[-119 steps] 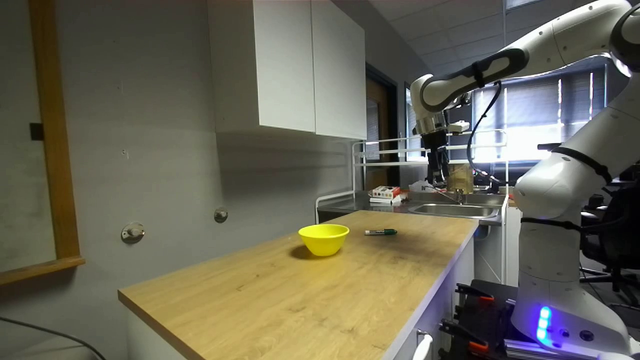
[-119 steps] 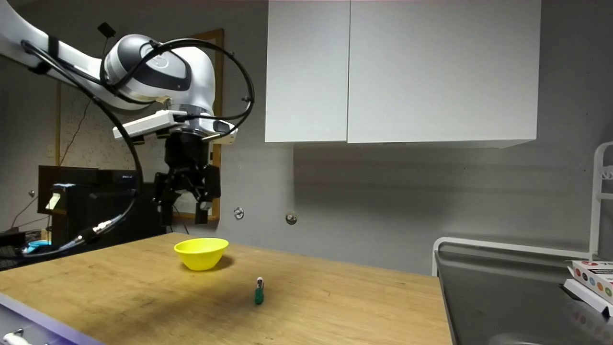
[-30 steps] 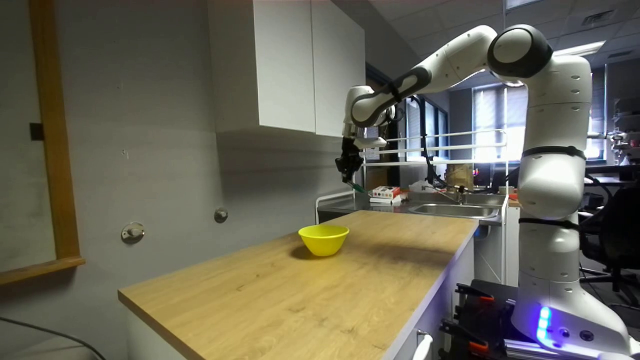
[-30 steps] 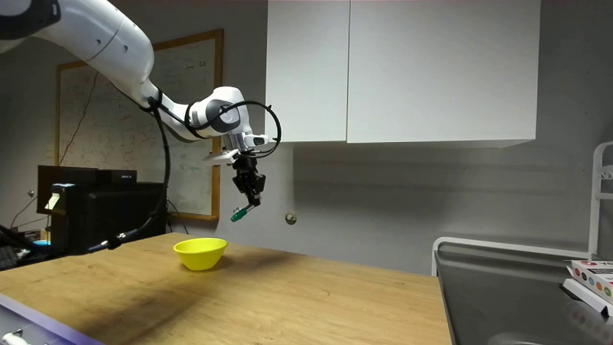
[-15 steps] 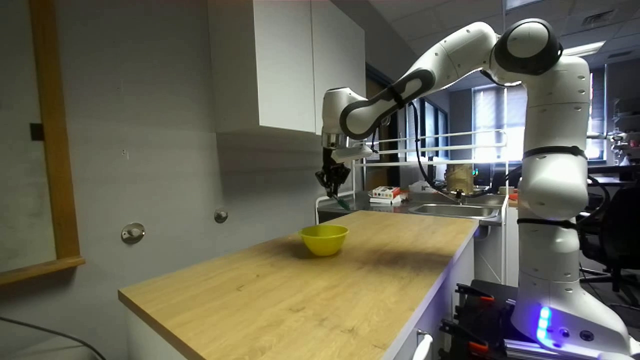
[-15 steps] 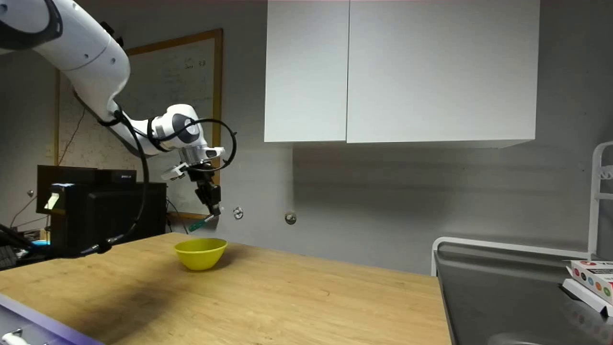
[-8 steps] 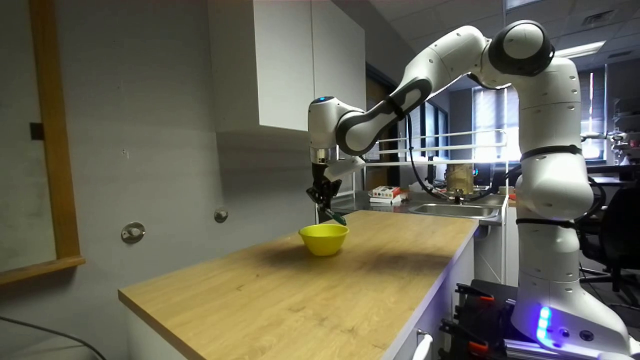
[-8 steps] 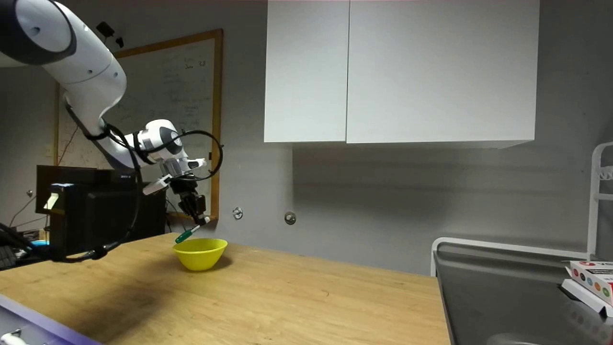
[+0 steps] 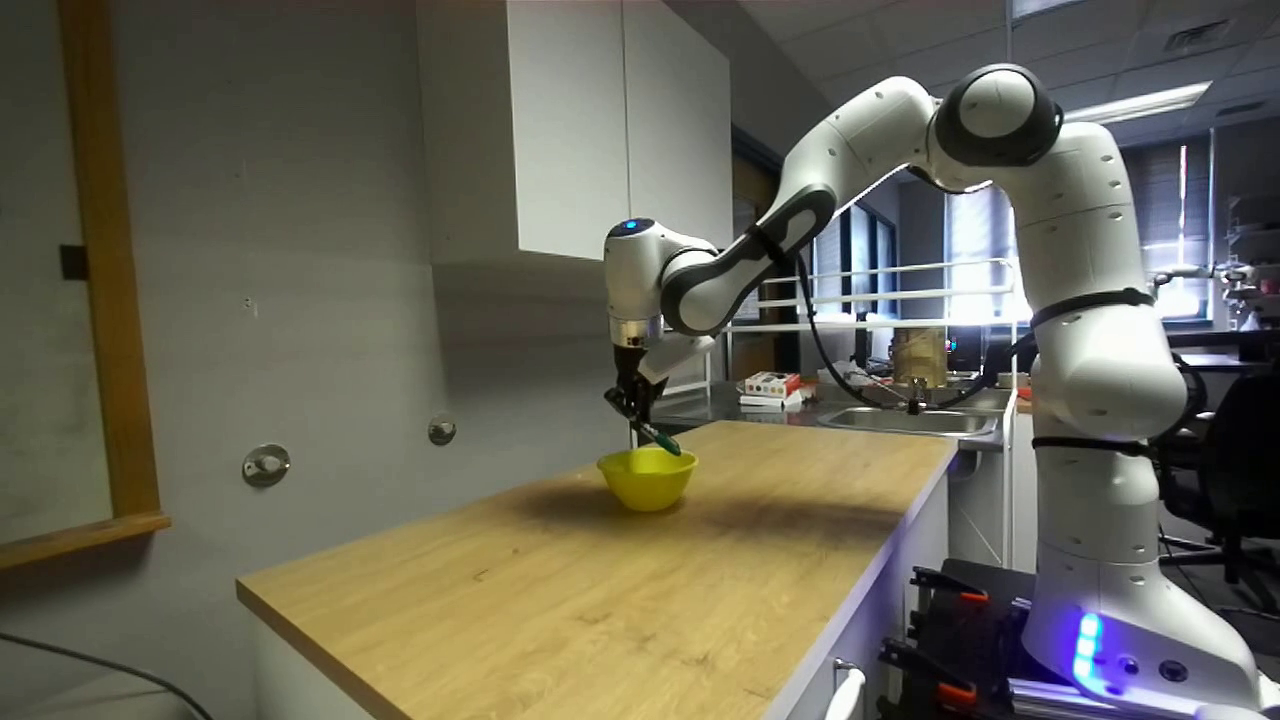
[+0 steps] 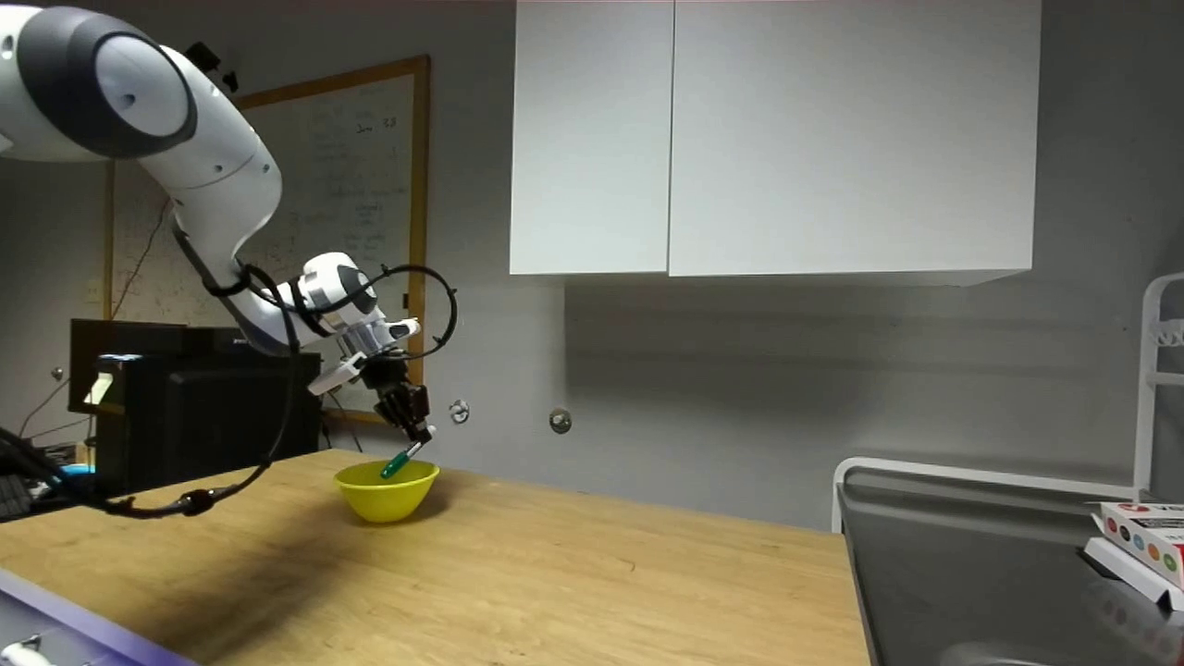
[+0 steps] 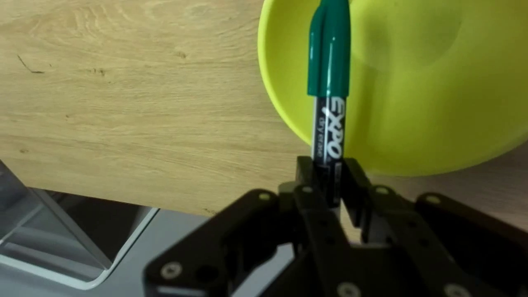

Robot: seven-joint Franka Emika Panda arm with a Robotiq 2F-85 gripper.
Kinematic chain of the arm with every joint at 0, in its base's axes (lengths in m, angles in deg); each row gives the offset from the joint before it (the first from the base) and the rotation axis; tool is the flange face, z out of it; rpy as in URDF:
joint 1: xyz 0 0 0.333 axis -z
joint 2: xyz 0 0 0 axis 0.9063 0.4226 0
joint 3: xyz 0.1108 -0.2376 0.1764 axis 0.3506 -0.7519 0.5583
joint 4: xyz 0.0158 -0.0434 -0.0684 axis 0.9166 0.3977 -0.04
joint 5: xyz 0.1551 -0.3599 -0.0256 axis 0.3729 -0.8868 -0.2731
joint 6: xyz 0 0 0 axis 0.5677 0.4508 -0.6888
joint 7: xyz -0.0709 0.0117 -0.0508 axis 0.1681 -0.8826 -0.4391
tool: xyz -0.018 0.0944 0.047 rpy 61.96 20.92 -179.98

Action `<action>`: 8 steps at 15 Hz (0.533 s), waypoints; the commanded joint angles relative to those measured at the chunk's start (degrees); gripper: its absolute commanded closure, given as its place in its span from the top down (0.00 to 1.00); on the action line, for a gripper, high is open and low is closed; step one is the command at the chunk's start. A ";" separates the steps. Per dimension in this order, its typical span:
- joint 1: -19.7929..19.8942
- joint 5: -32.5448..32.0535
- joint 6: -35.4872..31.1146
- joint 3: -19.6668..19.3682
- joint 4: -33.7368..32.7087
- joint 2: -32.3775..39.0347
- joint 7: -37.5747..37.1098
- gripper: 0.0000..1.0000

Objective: Put the green marker inside the yellow bowl

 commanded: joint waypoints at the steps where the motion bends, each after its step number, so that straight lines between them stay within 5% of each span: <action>1: -1.00 -2.96 -0.93 -1.86 -3.99 4.13 -1.86 0.07; 8: -1.47 -2.45 -2.35 -4.29 -6.28 7.85 -2.46 0.05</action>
